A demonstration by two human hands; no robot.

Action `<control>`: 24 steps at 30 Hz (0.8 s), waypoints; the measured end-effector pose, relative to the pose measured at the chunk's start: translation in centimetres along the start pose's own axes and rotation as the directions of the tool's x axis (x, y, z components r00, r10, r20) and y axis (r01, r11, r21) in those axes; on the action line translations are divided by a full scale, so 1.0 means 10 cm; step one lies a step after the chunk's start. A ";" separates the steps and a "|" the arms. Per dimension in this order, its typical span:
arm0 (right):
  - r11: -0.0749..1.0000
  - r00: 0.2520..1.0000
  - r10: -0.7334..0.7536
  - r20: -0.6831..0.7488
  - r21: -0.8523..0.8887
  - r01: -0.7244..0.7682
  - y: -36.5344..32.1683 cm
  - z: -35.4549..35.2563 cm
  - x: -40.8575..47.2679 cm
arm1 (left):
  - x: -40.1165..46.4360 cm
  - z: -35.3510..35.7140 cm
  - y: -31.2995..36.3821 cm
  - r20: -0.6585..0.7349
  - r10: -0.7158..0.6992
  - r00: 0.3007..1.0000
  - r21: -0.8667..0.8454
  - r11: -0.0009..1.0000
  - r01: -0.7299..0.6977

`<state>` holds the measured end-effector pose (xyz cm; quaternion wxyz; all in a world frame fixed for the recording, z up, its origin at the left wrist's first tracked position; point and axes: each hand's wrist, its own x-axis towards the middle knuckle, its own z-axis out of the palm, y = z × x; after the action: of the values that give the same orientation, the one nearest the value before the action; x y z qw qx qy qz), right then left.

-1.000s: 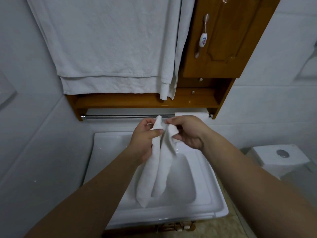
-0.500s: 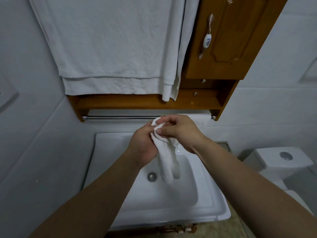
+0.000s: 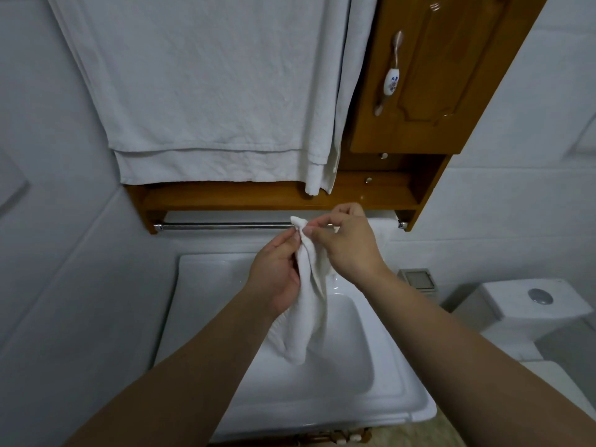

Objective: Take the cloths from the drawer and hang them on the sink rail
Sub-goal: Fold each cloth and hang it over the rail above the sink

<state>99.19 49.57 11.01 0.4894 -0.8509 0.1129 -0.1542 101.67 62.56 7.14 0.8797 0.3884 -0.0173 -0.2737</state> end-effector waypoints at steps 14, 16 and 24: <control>0.994 0.999 -0.035 0.034 0.108 0.031 0.06 0.06 -0.04 | 0.05 0.08 0.03 0.057 -0.022 0.998 -0.076 0.997 0.026; 0.987 0.995 -0.015 0.103 0.163 -0.002 0.06 0.03 -0.04 | 0.06 0.06 0.03 0.053 -0.034 0.998 -0.072 0.997 0.038; 0.999 0.979 -0.041 0.200 -0.004 0.043 0.03 0.01 -0.05 | 0.05 0.02 0.04 0.027 -0.114 0.993 -0.102 0.988 0.116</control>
<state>98.76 49.62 10.62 0.4915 -0.8662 0.0458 -0.0777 102.21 62.41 7.48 0.8812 0.3397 0.0099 -0.3286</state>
